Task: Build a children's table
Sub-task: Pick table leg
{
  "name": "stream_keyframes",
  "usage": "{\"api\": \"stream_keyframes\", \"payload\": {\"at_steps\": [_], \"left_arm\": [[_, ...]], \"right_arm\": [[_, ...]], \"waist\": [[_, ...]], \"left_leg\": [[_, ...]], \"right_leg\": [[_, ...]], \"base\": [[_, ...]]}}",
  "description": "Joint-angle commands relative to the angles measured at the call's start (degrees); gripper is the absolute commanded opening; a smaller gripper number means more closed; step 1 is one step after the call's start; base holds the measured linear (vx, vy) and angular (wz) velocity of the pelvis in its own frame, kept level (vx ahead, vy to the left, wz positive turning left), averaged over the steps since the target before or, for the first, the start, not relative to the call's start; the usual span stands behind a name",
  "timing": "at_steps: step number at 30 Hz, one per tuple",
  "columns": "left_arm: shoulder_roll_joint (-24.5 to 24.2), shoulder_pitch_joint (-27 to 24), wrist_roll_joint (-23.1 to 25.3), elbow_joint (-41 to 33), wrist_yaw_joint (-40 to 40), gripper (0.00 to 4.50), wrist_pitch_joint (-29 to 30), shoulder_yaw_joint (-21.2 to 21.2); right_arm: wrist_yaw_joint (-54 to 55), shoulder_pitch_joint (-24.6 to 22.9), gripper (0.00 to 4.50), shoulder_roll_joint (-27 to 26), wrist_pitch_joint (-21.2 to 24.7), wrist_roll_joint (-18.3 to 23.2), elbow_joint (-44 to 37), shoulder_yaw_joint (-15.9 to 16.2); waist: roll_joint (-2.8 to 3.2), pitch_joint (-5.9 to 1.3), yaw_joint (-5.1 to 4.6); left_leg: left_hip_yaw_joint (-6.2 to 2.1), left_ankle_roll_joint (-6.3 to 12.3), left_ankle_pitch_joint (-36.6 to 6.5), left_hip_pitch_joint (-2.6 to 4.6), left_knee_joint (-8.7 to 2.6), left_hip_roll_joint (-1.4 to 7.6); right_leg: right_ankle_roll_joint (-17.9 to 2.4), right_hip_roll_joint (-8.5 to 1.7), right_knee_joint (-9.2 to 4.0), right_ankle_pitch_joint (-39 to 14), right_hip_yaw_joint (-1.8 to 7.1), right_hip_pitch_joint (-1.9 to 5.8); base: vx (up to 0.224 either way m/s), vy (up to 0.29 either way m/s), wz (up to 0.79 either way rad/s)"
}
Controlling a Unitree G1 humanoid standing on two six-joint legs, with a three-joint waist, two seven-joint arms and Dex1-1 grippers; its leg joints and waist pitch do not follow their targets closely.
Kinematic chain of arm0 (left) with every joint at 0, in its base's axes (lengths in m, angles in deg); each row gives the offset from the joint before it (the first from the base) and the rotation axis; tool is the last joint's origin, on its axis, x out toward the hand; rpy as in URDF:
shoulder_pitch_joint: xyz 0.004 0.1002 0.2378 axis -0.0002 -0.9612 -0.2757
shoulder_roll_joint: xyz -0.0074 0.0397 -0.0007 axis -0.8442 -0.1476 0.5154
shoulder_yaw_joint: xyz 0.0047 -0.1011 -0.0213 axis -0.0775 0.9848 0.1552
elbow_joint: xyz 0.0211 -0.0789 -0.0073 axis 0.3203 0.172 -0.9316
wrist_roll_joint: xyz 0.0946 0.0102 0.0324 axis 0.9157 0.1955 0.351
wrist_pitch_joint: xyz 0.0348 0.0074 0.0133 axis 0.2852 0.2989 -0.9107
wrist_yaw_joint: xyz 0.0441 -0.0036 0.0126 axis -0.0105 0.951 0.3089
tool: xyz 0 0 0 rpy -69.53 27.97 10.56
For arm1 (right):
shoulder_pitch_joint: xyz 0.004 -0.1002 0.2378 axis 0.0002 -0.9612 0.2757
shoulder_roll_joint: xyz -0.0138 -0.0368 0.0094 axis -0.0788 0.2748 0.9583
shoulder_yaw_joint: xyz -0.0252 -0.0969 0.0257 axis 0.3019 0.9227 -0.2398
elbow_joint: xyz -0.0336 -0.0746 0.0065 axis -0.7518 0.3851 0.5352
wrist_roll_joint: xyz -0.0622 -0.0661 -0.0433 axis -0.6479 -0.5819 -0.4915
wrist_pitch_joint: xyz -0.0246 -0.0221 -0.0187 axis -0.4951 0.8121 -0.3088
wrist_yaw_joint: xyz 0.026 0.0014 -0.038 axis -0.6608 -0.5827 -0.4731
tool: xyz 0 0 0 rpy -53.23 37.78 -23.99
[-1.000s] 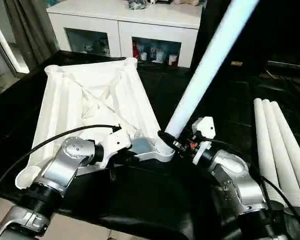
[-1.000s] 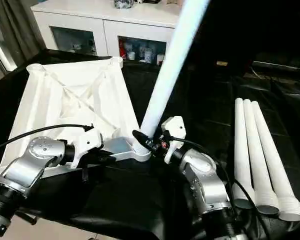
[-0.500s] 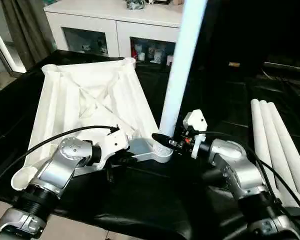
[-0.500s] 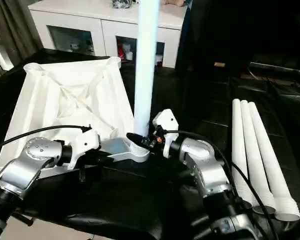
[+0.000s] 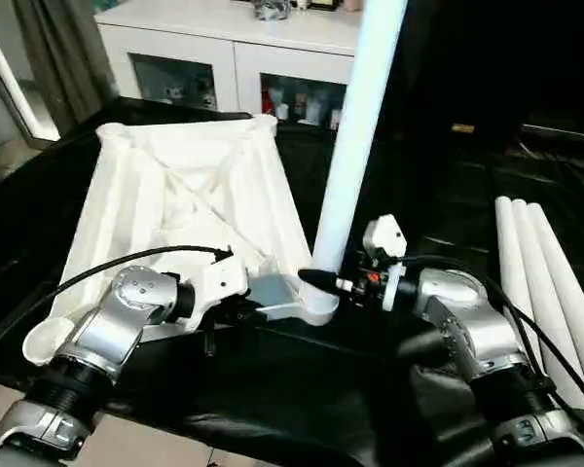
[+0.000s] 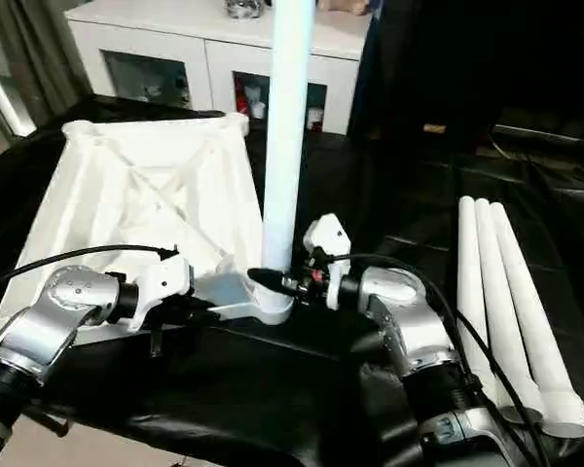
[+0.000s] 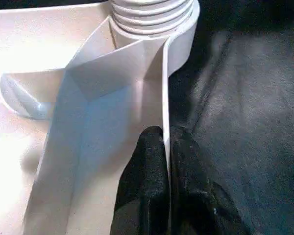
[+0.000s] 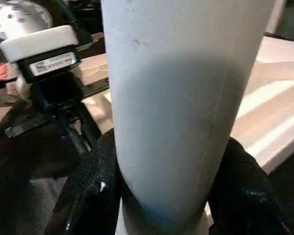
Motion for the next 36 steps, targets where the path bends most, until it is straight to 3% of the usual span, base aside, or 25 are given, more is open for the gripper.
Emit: {"api": "stream_keyframes", "payload": {"at_steps": [1, 6, 11, 13, 14, 18, 21, 23, 24, 26, 27, 28, 29, 32, 33, 34, 36], "left_arm": [[0.62, 1.88, -1.77, -1.05, -2.45, 0.00, -3.19, -0.68], [0.23, 3.23, -1.86, -0.15, -5.01, 0.00, -4.17, -0.76], [1.07, 4.04, -1.53, 1.53, -3.85, 0.00, -4.39, -0.29], [1.57, 4.25, -1.17, 2.28, -3.11, 0.00, -4.50, -0.10], [2.25, 4.38, -0.76, 2.78, -2.15, 0.00, -4.20, 0.24], [3.44, 4.96, 0.30, 3.75, 0.99, 0.00, -2.79, 0.62], [4.65, 5.75, 1.18, 4.88, 4.61, 0.00, -0.75, 1.12], [6.95, 6.63, 1.44, 5.89, 9.35, 0.00, 2.29, 2.26], [7.48, 6.88, 1.40, 6.17, 10.20, 0.00, 2.88, 2.50], [8.52, 7.31, 1.63, 6.38, 11.68, 0.00, 4.08, 2.59], [9.46, 7.75, 2.34, 6.49, 13.23, 0.00, 5.48, 2.40], [10.09, 8.13, 2.84, 6.74, 14.30, 0.00, 6.38, 2.28], [11.06, 8.66, 3.60, 7.17, 16.31, 0.00, 7.72, 2.30], [15.41, 10.69, 5.22, 8.92, 24.55, 0.00, 13.09, 3.07], [16.68, 11.14, 5.38, 9.31, 26.73, 0.00, 14.67, 3.48], [17.87, 11.55, 5.63, 9.85, 28.83, 0.00, 15.82, 3.79], [19.83, 12.19, 6.24, 10.89, 32.04, 0.00, 17.32, 3.98]], "right_arm": [[-3.32, -3.16, 1.88, 0.54, 1.82, -1.23, 4.60, 3.78], [-6.09, -4.32, 1.88, 1.71, 0.69, -1.50, 4.53, 4.88], [-3.73, -3.81, 1.88, 0.58, 0.25, -1.98, 6.46, 3.55], [-2.05, -3.48, 1.88, -0.02, -0.09, -2.55, 7.88, 2.92], [0.87, -2.96, 1.88, -0.74, -1.18, -3.38, 9.94, 2.14], [8.31, -1.44, 1.88, -2.25, -2.48, -4.89, 14.12, 0.20], [13.70, -0.51, 1.88, -3.70, -3.16, -5.16, 16.47, -1.54], [19.19, 0.15, 1.88, -5.70, -3.07, -5.24, 18.37, -2.95], [20.36, 0.29, 1.88, -6.18, -3.09, -5.27, 18.78, -3.20], [23.22, 0.71, 1.88, -7.37, -2.67, -5.25, 19.84, -3.73], [26.30, 1.38, 1.88, -8.26, -2.85, -5.84, 21.17, -3.84], [28.50, 1.96, 1.88, -8.91, -3.06, -6.29, 22.26, -3.88], [31.44, 2.91, 1.88, -9.73, -3.55, -6.76, 24.02, -4.06], [42.53, 6.66, 1.88, -12.46, -5.16, -8.07, 29.62, -5.82], [44.69, 7.48, 1.88, -13.18, -5.39, -8.04, 30.69, -6.55], [46.56, 8.07, 1.88, -13.77, -5.70, -8.00, 31.34, -7.04], [49.24, 9.08, 1.88, -14.94, -6.01, -7.78, 32.63, -7.96]], "waist": [[0.41, -2.81, 0.06], [0.79, -3.00, 0.38], [0.66, -2.91, 0.61], [0.63, -2.69, 0.53], [0.55, -2.42, 0.47], [0.36, -2.09, 0.23], [0.15, -2.19, -0.44], [-0.42, -2.16, -0.79], [-0.15, -2.12, -0.66], [-0.21, -2.16, -0.84], [-0.13, -2.18, -0.98], [-0.50, -2.23, -1.04], [-0.17, -2.27, -0.98], [-0.15, -2.27, -1.45], [-0.16, -2.21, -1.37], [-0.53, -2.42, -1.33], [-0.39, -2.43, -1.09]], "left_leg": [[-1.48, 0.58, -14.35, 0.47, -4.86, 4.03], [-1.39, 1.09, -12.48, 0.54, -4.80, 4.12], [-1.38, 0.78, -13.15, 0.57, -4.89, 4.13], [-1.40, 0.33, -14.84, 0.66, -5.05, 4.11], [-1.53, -0.58, -17.60, 0.81, -5.23, 4.17], [-2.04, -2.08, -21.84, 1.19, -5.56, 4.24], [-2.46, -3.14, -23.09, 0.86, -5.80, 4.09], [-2.34, -2.75, -24.01, 0.97, -5.76, 4.15], [-2.40, -2.74, -24.14, 1.14, -5.68, 4.11], [-2.48, -2.66, -24.52, 1.02, -5.78, 4.06], [-2.48, -2.77, -24.19, 0.87, -5.91, 4.04], [-2.49, -2.87, -24.03, 0.79, -5.96, 4.06], [-2.51, -2.87, -23.72, 0.81, -6.02, 4.08], [-2.29, -3.67, -25.09, 1.24, -5.92, 3.94], [-2.48, -3.60, -25.22, 1.12, -5.93, 3.89], [-2.36, -3.17, -24.64, 1.01, -5.91, 3.87], [-2.16, -2.63, -23.94, 1.07, -5.85, 3.83]], "right_leg": [[-14.26, -4.89, -4.90, -11.79, 2.58, 1.74], [-15.75, -4.89, -4.47, -6.61, 2.46, 1.83], [-15.77, -4.94, -4.64, -7.95, 2.45, 1.85], [-15.51, -4.94, -4.89, -10.45, 2.49, 1.63], [-14.70, -5.17, -5.29, -15.55, 2.57, 1.45], [-11.75, -5.42, -6.02, -25.17, 2.70, 0.81], [-10.10, -5.39, -6.15, -27.55, 2.51, 0.79], [-9.61, -5.39, -6.43, -27.99, 2.60, 0.44], [-9.65, -5.50, -6.45, -28.47, 2.66, 0.24], [-9.09, -5.44, -6.67, -29.54, 2.61, 0.25], [-9.11, -5.32, -6.61, -28.62, 2.51, 0.23], [-9.09, -5.29, -6.57, -28.26, 2.42, 0.31], [-9.25, -5.36, -6.51, -27.15, 2.45, 0.32], [-9.84, -5.19, -6.60, -26.36, 2.44, -0.11], [-9.81, -5.26, -6.69, -26.49, 2.32, 0.02], [-9.72, -5.25, -6.70, -25.41, 2.35, 0.18], [-9.86, -5.13, -6.75, -23.26, 2.43, 0.09]], "base": [[0.000, 0.000, 0.00], [0.000, 0.000, 0.00], [0.000, 0.000, 0.00], [0.000, 0.000, 0.00], [0.000, 0.000, 0.00], [0.000, 0.000, 0.00], [0.000, 0.000, 0.00], [0.000, 0.000, 0.00], [0.000, 0.000, 0.00], [0.000, 0.000, 0.00], [0.000, 0.000, 0.00], [0.000, 0.000, 0.00], [0.000, 0.000, 0.00], [0.000, 0.000, 0.00], [0.000, 0.000, 0.00], [0.000, 0.000, 0.00], [0.000, 0.000, 0.00]]}}
